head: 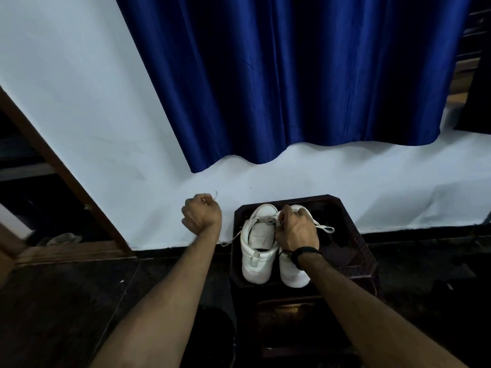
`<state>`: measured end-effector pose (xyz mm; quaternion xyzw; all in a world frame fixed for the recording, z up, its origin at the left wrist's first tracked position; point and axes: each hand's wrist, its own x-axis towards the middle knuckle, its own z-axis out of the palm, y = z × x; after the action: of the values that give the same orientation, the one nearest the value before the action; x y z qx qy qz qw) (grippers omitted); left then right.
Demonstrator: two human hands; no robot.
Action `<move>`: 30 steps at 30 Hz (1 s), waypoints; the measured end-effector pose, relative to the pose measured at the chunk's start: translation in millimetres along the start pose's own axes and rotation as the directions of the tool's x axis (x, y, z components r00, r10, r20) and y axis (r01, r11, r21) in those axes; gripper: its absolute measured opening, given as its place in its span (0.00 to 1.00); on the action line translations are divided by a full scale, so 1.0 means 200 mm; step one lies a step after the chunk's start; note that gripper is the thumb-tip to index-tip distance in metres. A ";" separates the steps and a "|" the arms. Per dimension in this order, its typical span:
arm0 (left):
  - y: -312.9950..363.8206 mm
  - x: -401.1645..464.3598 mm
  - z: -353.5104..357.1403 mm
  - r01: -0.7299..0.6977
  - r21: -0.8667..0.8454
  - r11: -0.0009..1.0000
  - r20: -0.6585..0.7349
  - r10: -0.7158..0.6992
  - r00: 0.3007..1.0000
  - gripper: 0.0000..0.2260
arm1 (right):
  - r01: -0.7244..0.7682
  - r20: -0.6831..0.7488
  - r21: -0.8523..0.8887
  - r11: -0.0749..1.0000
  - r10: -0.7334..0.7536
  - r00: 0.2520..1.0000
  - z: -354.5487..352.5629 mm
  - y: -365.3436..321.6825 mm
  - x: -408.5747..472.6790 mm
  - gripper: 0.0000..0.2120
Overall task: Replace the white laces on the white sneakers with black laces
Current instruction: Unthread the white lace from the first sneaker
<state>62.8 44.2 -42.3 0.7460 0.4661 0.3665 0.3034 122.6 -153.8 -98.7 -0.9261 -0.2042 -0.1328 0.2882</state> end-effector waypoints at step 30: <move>-0.15 -0.37 0.22 -0.373 -0.015 0.928 0.264 0.364 0.893 0.09 | 0.249 0.458 -0.264 0.932 -0.106 0.883 -0.01 -0.23 0.25 0.18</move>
<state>64.1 -16.7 -109.6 0.8678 0.2786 0.3070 0.2740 145.9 -104.8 -55.8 -0.9430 -0.3247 0.0208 0.0702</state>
